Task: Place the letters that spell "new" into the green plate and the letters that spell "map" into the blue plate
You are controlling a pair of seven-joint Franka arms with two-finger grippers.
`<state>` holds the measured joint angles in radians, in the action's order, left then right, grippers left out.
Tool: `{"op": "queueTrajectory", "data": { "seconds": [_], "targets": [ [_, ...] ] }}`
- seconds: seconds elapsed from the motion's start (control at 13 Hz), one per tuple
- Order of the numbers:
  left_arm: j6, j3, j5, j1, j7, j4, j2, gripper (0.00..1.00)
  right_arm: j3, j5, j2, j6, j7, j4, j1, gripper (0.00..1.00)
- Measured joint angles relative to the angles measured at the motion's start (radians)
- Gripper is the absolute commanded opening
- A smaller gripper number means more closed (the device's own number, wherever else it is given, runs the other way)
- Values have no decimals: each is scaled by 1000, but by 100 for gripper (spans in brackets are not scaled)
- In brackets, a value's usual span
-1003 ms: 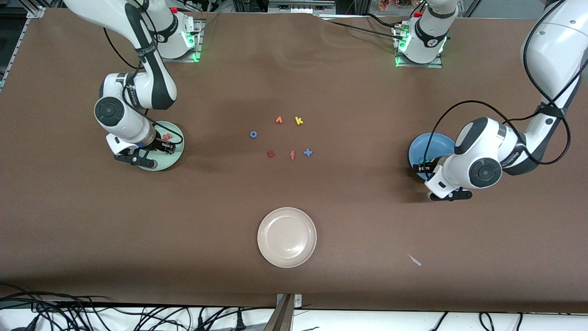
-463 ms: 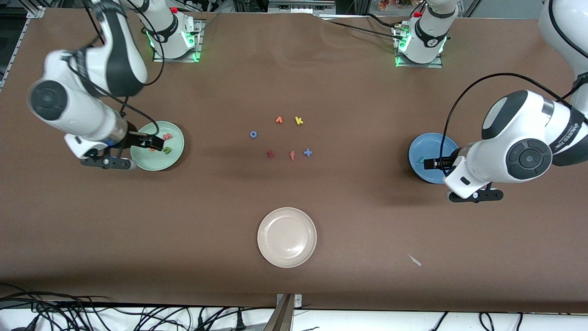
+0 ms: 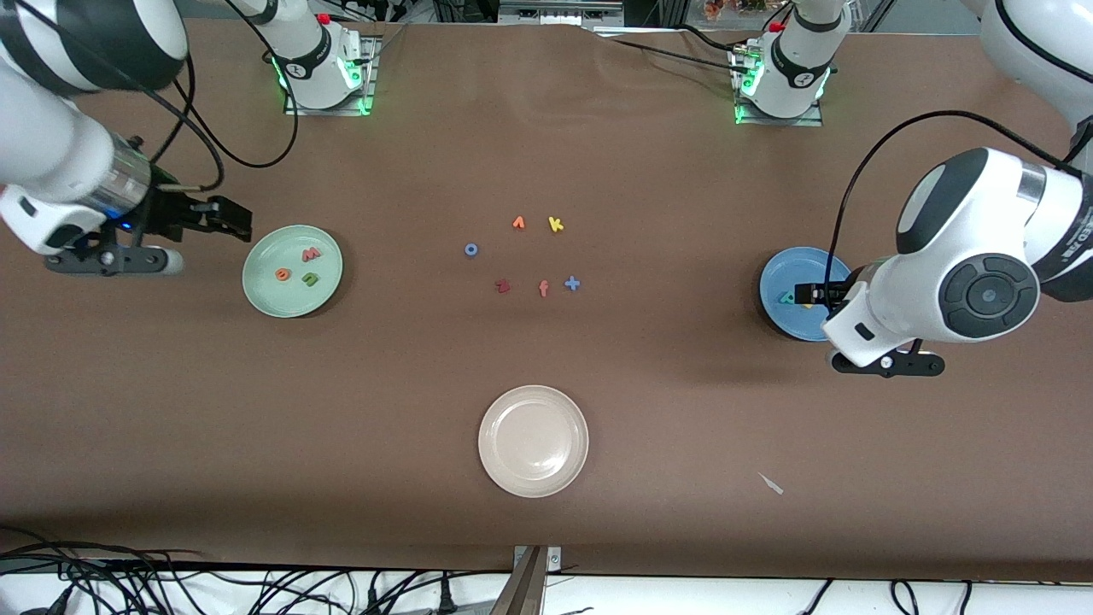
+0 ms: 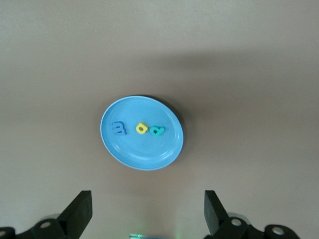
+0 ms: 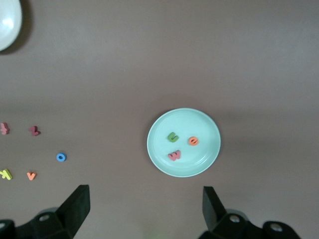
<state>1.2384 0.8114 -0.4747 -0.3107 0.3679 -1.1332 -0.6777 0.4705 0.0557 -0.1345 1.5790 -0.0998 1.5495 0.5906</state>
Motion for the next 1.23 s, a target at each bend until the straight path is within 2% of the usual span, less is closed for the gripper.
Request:
{"op": "queueTrajectory", "data": {
  "seconds": [0.23,0.39,0.62,0.69,0.77,0.85,1.23],
  "targets": [
    [-62,-191,120,111,-98,105,22,99,-19,-6,0,6,20,-22,-55,100],
    [-67,-353,237,175,-158,129,64,99,-106,22,1,58,38,-36,-194,100],
    [-58,-618,436,284,-230,132,120,99,-255,25,37,-5,48,-34,-363,100],
    [-38,-664,475,300,-250,126,132,99,-324,19,60,-14,48,-18,-423,100],
    [-7,-680,489,304,-262,102,146,99,-386,7,84,-14,48,4,-474,100],
    [39,-683,491,304,-268,60,164,99,-421,-12,107,-14,48,25,-501,100],
    [268,-691,491,311,-273,-229,296,98,-461,-29,150,-12,47,70,-522,100]
  ]
}}
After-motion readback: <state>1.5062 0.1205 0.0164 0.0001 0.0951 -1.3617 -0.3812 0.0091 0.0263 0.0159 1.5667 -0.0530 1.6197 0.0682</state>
